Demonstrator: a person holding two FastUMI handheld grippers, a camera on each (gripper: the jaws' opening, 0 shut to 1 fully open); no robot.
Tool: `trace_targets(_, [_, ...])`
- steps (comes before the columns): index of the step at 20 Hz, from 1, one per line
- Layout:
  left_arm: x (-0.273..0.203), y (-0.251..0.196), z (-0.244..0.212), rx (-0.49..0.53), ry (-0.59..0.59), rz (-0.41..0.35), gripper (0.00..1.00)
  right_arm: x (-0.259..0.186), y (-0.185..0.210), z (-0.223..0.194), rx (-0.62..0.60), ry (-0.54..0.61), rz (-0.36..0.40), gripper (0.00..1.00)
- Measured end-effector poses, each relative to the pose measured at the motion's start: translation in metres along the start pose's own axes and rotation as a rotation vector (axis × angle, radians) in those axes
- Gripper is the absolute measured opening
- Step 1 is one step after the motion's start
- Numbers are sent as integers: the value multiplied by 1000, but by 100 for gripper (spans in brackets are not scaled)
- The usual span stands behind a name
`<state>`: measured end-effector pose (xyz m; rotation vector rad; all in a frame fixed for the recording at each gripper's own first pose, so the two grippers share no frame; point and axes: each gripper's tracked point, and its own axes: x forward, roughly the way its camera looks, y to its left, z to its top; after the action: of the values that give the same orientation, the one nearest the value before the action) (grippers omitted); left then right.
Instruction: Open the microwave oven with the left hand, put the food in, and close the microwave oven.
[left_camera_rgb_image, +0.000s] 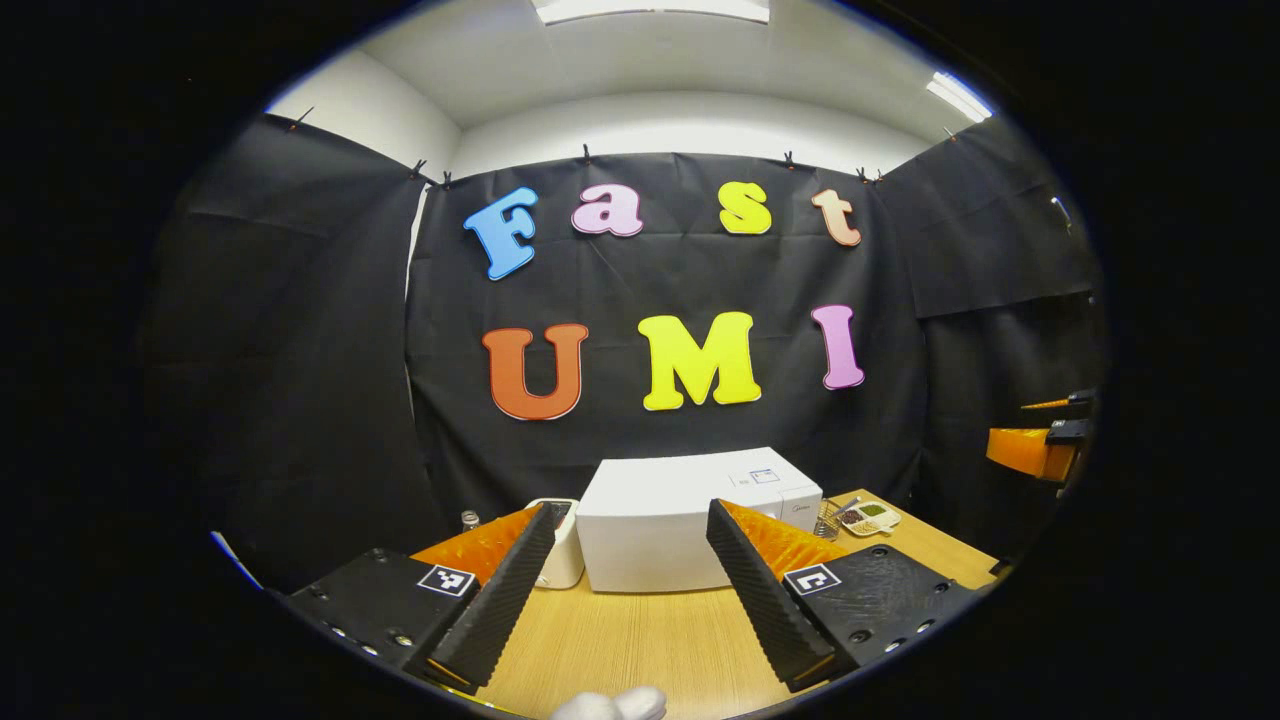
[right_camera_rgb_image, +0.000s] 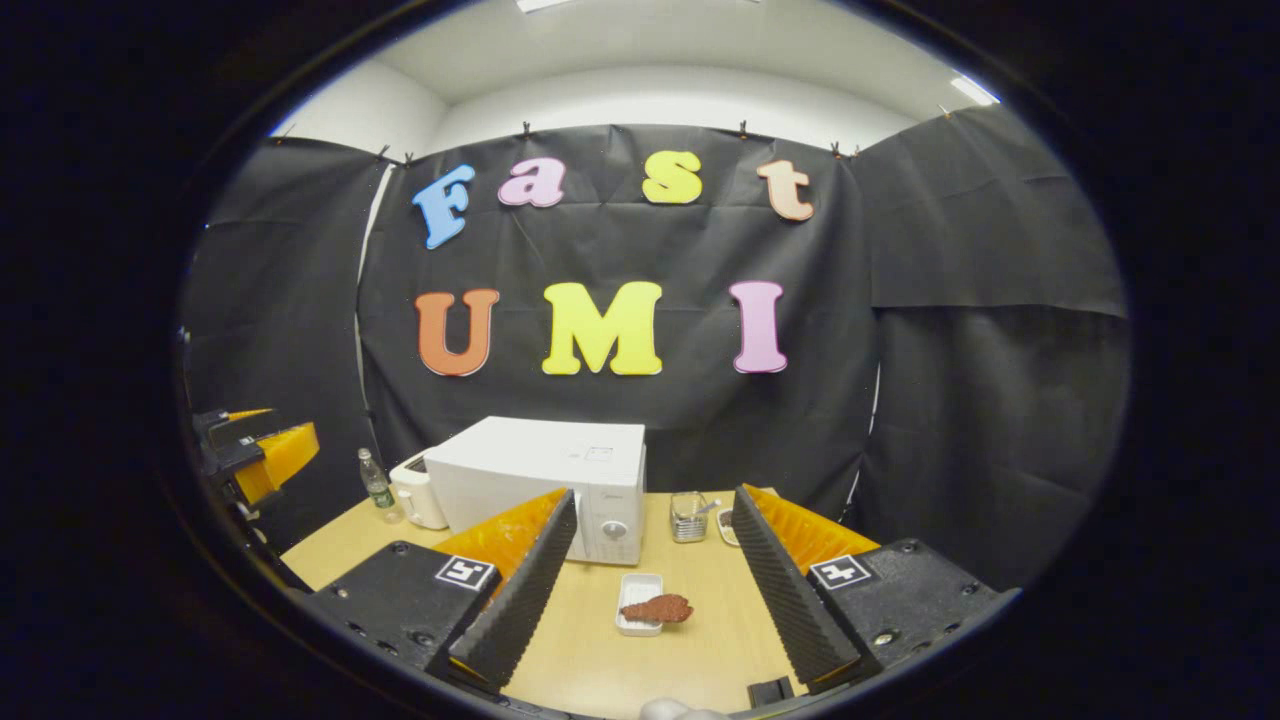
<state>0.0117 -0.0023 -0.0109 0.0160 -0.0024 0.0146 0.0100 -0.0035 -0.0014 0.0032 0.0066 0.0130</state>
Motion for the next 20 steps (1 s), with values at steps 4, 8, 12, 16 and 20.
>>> trace_targets(4, [20, -20, -12, 0, 1, -13, 96, 7, -10, 4, -6, 3, -1, 99])
trace_targets(8, [48, -59, -36, 12, 18, -48, 96, 15, -32, 10, -2, 14, -16, 99])
trace_targets(12, [80, -108, -69, -19, 59, -93, 96, 18, -64, 14, -24, 27, -53, 100])
trace_targets(16, [125, -151, -104, -38, 92, -123, 96, 17, -94, 12, -39, 43, -96, 100])
trace_targets(20, [169, -180, -132, -18, 120, -126, 96, 19, -119, -2, -64, 85, -131, 100])
